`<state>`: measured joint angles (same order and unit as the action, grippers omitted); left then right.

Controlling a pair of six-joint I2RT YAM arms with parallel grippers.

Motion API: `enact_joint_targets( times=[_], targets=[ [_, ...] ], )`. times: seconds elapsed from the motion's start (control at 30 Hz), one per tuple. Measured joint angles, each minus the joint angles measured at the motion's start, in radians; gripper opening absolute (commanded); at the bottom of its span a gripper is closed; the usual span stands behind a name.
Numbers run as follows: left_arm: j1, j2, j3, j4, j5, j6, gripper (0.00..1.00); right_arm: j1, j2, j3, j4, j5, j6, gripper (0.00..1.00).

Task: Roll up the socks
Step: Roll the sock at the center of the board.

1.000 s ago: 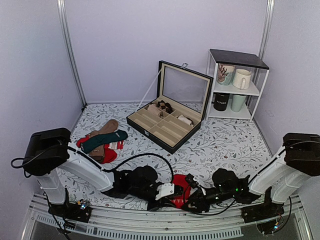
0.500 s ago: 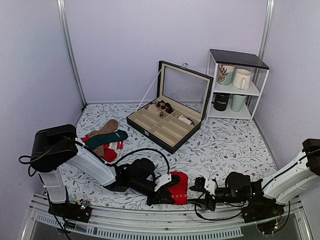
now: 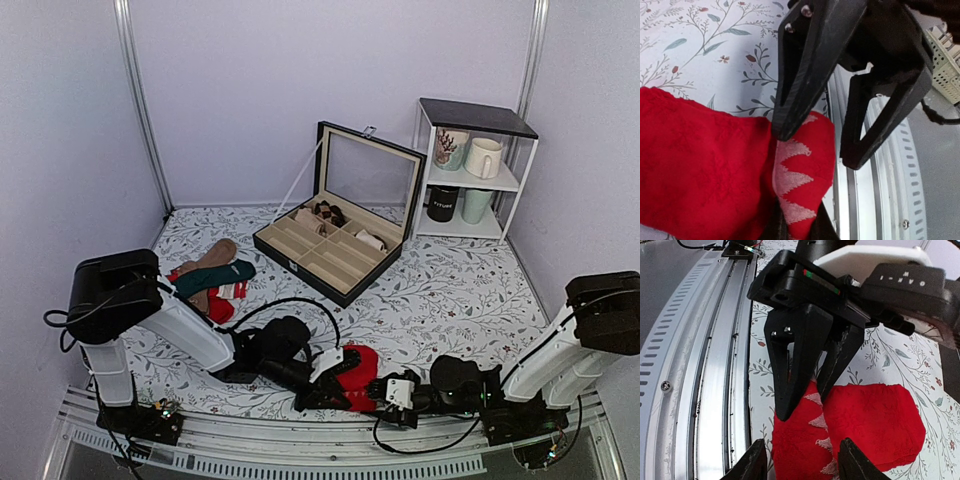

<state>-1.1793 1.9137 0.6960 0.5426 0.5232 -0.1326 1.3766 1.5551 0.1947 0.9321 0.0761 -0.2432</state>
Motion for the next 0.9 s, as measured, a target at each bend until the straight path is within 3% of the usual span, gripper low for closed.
enact_joint_targets(
  times=[0.17, 0.3, 0.37, 0.47, 0.53, 0.6, 0.63, 0.73, 0.9],
  targets=[
    [0.001, 0.005, 0.0, 0.008, 0.008, 0.0, 0.0, 0.0, 0.057, 0.016, 0.006, 0.006, 0.015, 0.41],
    [0.001, 0.005, 0.0, 0.01, 0.008, 0.0, 0.0, 0.0, 0.084, 0.019, 0.011, 0.021, 0.035, 0.2],
    [0.002, 0.005, 0.0, 0.01, 0.008, 0.0, 0.01, 0.003, 0.084, 0.023, 0.006, 0.023, 0.052, 0.15],
    [0.002, 0.005, 0.0, 0.008, 0.005, 0.001, 0.26, 0.005, 0.08, 0.031, -0.016, 0.027, 0.082, 0.12],
    [0.002, -0.004, -0.002, 0.002, -0.008, 0.006, 0.32, 0.004, 0.068, 0.042, -0.053, 0.026, 0.106, 0.12],
    [-0.002, -0.037, -0.014, -0.016, -0.047, 0.01, 0.62, 0.002, 0.057, 0.055, -0.084, 0.021, 0.135, 0.12],
    [-0.005, -0.055, -0.022, -0.027, -0.07, 0.02, 0.68, -0.004, 0.052, 0.061, -0.102, 0.013, 0.158, 0.12],
    [-0.012, -0.128, -0.055, -0.073, -0.154, 0.045, 0.63, -0.043, 0.042, 0.066, -0.133, -0.046, 0.24, 0.13],
    [-0.061, -0.266, -0.102, -0.091, -0.329, 0.153, 0.67, -0.111, 0.048, 0.097, -0.179, -0.183, 0.371, 0.13]
  ],
)
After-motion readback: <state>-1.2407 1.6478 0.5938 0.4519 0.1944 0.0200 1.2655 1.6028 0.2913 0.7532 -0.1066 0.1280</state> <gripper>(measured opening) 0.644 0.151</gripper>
